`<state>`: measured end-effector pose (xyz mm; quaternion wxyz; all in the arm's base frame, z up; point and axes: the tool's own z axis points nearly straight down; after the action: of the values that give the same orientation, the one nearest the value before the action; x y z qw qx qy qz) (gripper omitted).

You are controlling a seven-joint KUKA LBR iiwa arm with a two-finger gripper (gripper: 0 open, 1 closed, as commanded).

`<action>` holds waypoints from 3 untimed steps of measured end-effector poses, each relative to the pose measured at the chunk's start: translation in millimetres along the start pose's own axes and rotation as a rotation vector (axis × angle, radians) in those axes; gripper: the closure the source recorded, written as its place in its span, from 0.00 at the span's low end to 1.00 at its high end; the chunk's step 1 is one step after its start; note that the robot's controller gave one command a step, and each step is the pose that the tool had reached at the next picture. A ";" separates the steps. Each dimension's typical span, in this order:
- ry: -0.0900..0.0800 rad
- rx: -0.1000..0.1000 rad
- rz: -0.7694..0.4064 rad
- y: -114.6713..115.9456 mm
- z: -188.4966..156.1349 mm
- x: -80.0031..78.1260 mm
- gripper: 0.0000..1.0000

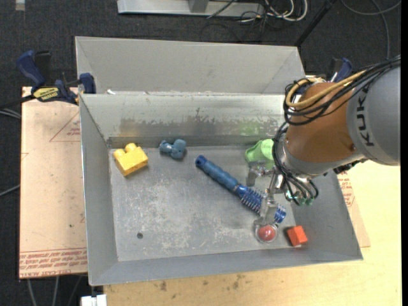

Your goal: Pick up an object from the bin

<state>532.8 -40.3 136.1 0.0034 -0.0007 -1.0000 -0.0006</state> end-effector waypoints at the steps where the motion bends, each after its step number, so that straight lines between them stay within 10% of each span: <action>1: -0.007 0.001 -0.102 -15.0 66.6 -56.1 0.00; 2: -0.008 0.001 -0.103 -14.6 63.7 -56.2 1.00; 3: -0.015 0.004 -0.213 -28.9 -31.9 -50.6 1.00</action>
Offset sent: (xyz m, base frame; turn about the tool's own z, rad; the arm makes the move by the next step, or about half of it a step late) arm 0.0554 -0.0152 -0.0638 -0.1035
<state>583.6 -69.3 167.7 -0.0043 0.1057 -0.9944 0.0010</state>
